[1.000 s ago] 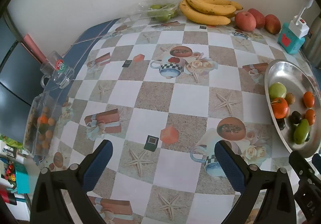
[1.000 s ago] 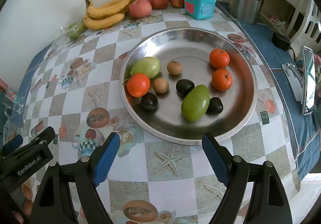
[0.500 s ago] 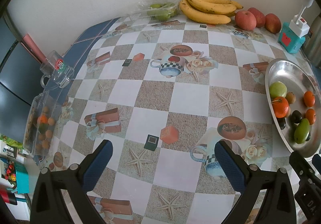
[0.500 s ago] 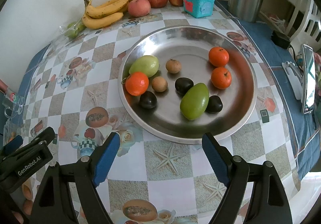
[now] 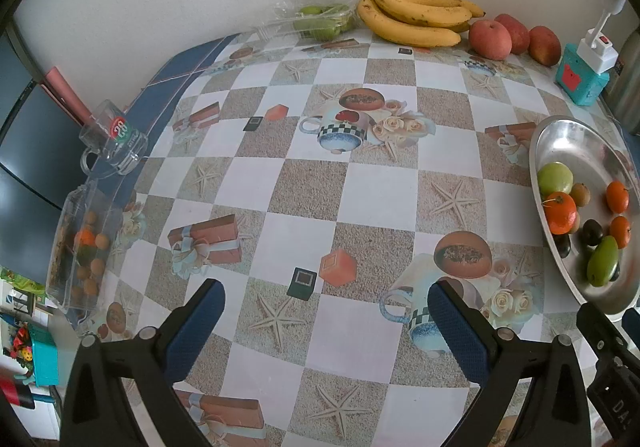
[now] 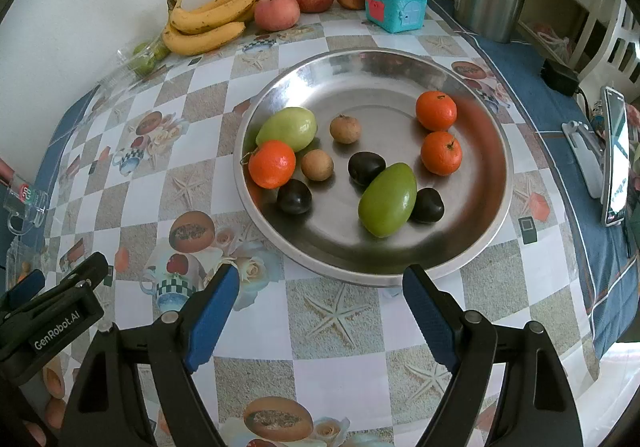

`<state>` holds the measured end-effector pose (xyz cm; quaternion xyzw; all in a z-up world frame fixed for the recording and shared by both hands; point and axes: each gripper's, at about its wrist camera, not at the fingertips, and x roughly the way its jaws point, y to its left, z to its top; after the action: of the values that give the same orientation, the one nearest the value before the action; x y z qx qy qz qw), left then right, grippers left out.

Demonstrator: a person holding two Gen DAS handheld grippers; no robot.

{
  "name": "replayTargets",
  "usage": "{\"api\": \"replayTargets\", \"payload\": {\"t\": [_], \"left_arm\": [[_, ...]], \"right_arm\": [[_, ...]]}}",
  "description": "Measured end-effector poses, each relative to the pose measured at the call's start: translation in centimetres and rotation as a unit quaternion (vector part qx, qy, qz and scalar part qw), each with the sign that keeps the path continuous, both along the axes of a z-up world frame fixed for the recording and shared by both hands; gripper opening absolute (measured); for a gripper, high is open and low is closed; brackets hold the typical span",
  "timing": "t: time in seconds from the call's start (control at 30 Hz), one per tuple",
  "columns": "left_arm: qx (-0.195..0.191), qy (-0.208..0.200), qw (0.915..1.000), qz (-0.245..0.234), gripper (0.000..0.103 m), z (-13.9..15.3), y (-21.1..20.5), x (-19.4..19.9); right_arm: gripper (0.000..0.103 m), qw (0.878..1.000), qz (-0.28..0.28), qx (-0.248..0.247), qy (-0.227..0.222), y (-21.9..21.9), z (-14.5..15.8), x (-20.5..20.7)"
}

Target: Organize fruits

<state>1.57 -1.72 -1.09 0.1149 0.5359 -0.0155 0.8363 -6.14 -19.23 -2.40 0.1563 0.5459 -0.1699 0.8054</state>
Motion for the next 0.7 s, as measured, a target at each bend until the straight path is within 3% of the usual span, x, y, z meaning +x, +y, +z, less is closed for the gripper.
{"api": "replayTargets", "payload": {"t": [0.7], "left_arm": [[-0.001,0.002,1.0,0.0,0.103,-0.03,0.02,0.11]], "right_arm": [[0.085,1.0,0.0,0.001,0.001,-0.03,-0.19,-0.1]]}}
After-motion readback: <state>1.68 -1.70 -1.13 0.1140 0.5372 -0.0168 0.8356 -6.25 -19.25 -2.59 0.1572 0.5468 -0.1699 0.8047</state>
